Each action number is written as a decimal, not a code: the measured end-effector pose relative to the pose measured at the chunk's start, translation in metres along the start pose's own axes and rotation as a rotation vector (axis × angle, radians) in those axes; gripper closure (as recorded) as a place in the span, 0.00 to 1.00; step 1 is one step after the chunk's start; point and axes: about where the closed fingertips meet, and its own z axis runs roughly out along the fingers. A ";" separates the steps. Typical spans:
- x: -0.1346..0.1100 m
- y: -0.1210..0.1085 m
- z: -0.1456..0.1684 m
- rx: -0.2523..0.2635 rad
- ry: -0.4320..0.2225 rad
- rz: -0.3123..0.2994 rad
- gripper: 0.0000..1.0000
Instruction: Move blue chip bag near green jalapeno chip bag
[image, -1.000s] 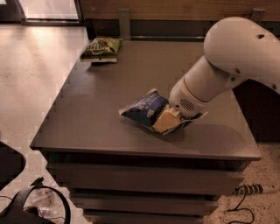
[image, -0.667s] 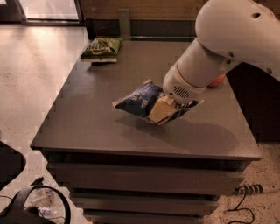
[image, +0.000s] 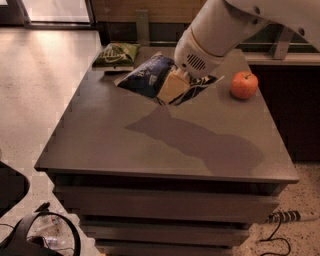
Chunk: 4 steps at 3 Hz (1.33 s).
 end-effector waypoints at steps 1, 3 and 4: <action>-0.034 -0.035 -0.008 0.042 -0.052 -0.020 1.00; -0.085 -0.106 -0.030 0.172 -0.114 -0.015 1.00; -0.085 -0.106 -0.029 0.171 -0.113 -0.015 1.00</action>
Offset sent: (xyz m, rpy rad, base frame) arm 0.1258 0.0257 0.0991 0.0894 -0.2288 -0.0221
